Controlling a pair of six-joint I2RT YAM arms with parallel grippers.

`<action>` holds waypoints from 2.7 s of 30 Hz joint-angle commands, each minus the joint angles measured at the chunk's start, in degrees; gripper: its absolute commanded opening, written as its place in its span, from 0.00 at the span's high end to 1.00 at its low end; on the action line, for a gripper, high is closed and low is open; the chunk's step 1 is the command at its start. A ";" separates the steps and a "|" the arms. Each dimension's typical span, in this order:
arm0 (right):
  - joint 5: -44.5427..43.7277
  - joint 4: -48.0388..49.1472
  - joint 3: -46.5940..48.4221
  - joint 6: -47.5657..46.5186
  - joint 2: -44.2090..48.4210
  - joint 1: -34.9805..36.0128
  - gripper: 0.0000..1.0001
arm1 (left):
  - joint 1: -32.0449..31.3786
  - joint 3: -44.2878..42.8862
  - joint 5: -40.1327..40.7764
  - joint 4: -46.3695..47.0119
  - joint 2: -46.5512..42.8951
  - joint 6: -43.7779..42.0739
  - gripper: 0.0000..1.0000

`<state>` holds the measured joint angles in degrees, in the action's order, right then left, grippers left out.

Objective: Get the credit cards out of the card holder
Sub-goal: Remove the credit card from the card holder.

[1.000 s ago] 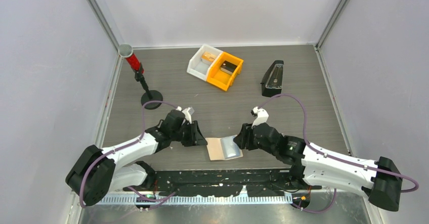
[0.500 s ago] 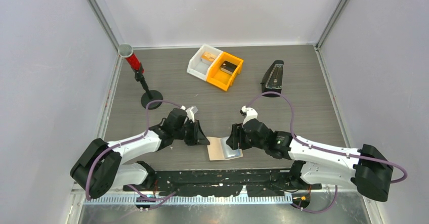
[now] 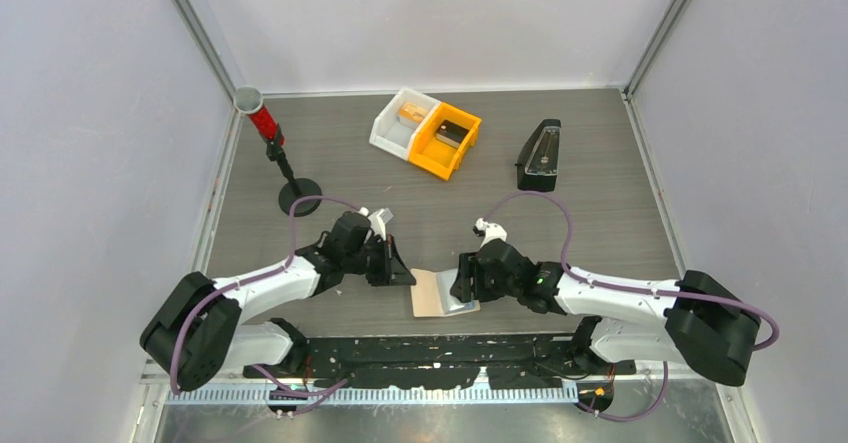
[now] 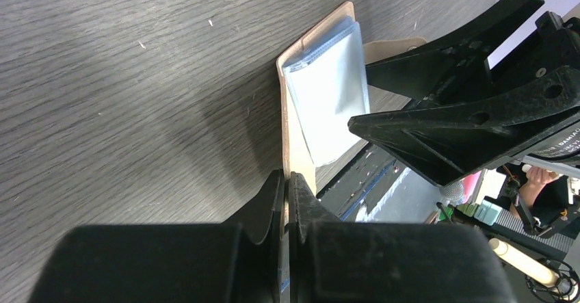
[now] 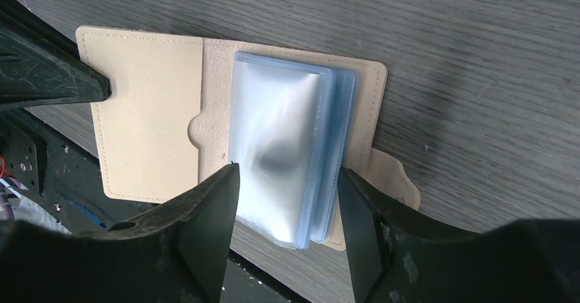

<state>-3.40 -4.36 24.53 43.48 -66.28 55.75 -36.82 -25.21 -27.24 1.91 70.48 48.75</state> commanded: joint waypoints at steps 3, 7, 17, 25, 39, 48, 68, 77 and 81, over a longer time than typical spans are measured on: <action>2.49 6.59 0.19 0.71 -0.50 -0.11 0.42 | -0.28 -0.71 -0.32 1.60 0.01 -1.76 1.00; 2.52 6.08 0.94 0.28 1.14 -0.11 0.46 | -0.34 0.12 -0.02 2.00 -0.24 -1.99 1.00; 5.31 2.59 4.12 -0.67 4.62 -0.03 0.44 | -0.32 1.30 0.42 2.28 -1.49 -2.17 1.00; 8.47 7.11 3.68 0.92 4.23 0.29 0.49 | -0.28 1.82 1.02 1.79 -2.53 -2.08 1.00; 12.19 17.03 1.23 4.25 -0.44 1.89 0.70 | -0.34 1.41 2.06 0.32 -3.70 -1.81 1.00; 12.35 18.73 1.22 2.84 -2.26 1.91 0.67 | -0.27 0.35 1.74 -0.14 -3.18 -1.42 1.00; -1.23 1.47 1.59 0.91 2.10 0.41 0.44 | -0.64 -0.66 0.70 0.34 -1.85 -1.48 1.00; -1.27 2.25 0.31 0.61 -0.24 0.49 0.44 | -1.58 -0.45 1.31 0.55 -1.69 -1.11 1.00; -1.20 2.83 -0.05 1.06 -0.58 0.54 0.45 | -1.64 -0.45 0.93 1.71 -0.75 -0.97 1.00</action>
<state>-3.51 -4.47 25.08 43.77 -66.57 56.14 -38.09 -24.10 -25.96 0.69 68.88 47.62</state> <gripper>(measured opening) 0.558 0.019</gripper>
